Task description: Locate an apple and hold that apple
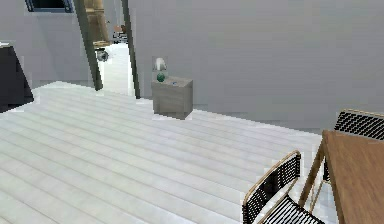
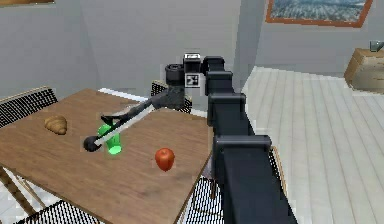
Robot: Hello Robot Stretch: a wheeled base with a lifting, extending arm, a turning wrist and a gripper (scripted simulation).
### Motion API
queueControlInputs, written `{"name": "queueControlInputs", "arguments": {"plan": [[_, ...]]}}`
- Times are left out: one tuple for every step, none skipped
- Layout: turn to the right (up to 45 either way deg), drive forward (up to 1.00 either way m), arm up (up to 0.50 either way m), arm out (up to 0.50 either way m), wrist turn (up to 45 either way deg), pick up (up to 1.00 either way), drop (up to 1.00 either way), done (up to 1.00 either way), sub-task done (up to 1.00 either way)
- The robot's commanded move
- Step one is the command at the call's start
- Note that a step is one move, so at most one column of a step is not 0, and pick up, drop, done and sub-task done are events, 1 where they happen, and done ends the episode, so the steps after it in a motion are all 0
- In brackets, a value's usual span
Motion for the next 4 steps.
{"name": "queueControlInputs", "arguments": {"plan": [[0.0, 0.0, 0.0, 0.0, 45.0, 0.0, 0.0, 0.0, 0.0], [0.0, 0.0, 0.0, 0.0, 21.0, 0.0, 0.0, 0.0, 0.0], [0.0, 0.0, -0.3, 0.0, 0.0, 0.0, 0.0, 0.0, 0.0], [0.0, 0.0, 0.0, 0.0, 0.0, 1.0, 0.0, 0.0, 0.0]]}}
